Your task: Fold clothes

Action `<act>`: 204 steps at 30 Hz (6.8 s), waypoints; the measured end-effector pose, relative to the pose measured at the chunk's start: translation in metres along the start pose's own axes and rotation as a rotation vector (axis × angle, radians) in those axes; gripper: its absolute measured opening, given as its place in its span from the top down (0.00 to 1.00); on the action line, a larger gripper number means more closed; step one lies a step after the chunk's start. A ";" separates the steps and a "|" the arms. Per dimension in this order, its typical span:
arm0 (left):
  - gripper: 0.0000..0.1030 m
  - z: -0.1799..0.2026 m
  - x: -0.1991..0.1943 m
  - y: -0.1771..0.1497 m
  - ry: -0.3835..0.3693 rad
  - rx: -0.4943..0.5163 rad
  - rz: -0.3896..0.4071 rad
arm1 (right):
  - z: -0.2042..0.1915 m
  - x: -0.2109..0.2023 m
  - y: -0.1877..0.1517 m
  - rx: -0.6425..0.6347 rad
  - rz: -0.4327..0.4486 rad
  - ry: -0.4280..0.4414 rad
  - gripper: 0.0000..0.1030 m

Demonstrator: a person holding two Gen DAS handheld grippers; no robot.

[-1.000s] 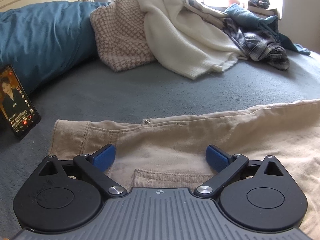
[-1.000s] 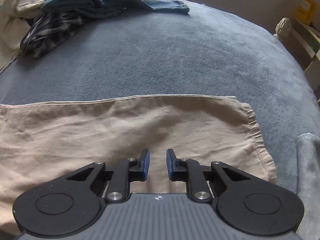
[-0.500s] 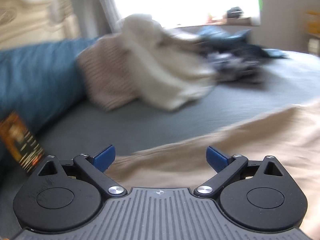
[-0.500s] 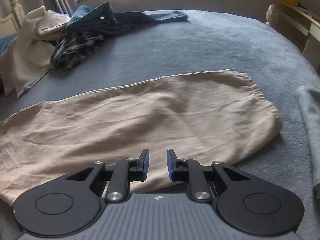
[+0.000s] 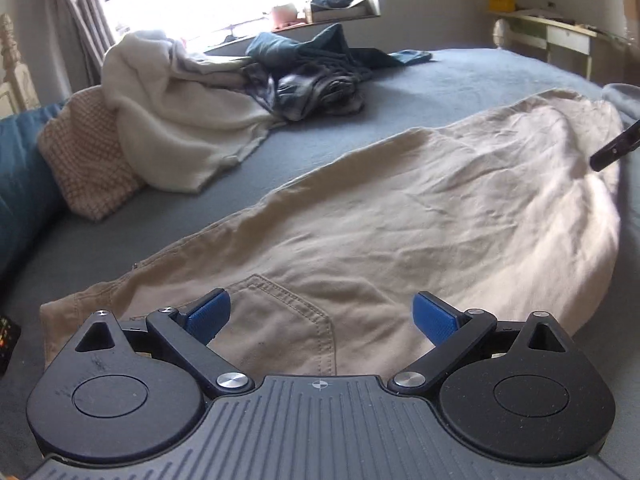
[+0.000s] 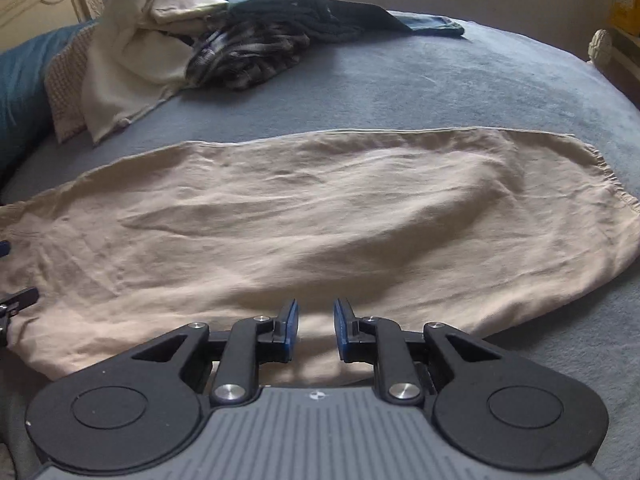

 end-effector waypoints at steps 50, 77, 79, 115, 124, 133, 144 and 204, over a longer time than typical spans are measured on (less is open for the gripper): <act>0.00 -0.044 0.011 -0.024 0.069 -0.165 -0.017 | -0.102 0.016 -0.021 -0.099 0.152 0.085 0.76; 0.01 -0.033 0.010 0.011 0.053 -0.191 0.062 | -0.060 -0.005 0.003 0.057 0.208 0.040 0.57; 0.01 -0.026 0.011 0.015 0.041 -0.183 0.068 | -0.045 -0.011 0.004 0.115 0.228 0.038 0.56; 0.00 0.095 0.104 0.060 -0.126 0.013 -0.035 | 0.249 -0.016 -0.109 1.152 0.417 -0.013 0.54; 0.00 0.093 0.106 0.058 -0.143 -0.006 -0.041 | 0.296 0.024 -0.091 1.204 0.474 0.026 0.55; 0.00 0.094 0.107 0.057 -0.142 -0.005 -0.042 | 0.319 0.044 -0.066 1.165 0.513 -0.012 0.62; 0.00 0.094 0.108 0.056 -0.135 -0.003 -0.036 | 0.317 0.035 -0.054 1.114 0.531 -0.017 0.92; 0.05 -0.234 -0.101 -0.062 -0.019 -0.887 0.002 | -0.362 0.029 0.110 -0.358 0.294 0.576 0.93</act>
Point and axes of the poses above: each gripper's, at about its wrist camera, not at the fingertips, and x roughly the way its jaws point, z to its right, y to its top, the point moved 6 cm from there along x, roughly the way its jaws point, and after that the axes turned 11 degrees about -x, right-handed, at the moved point
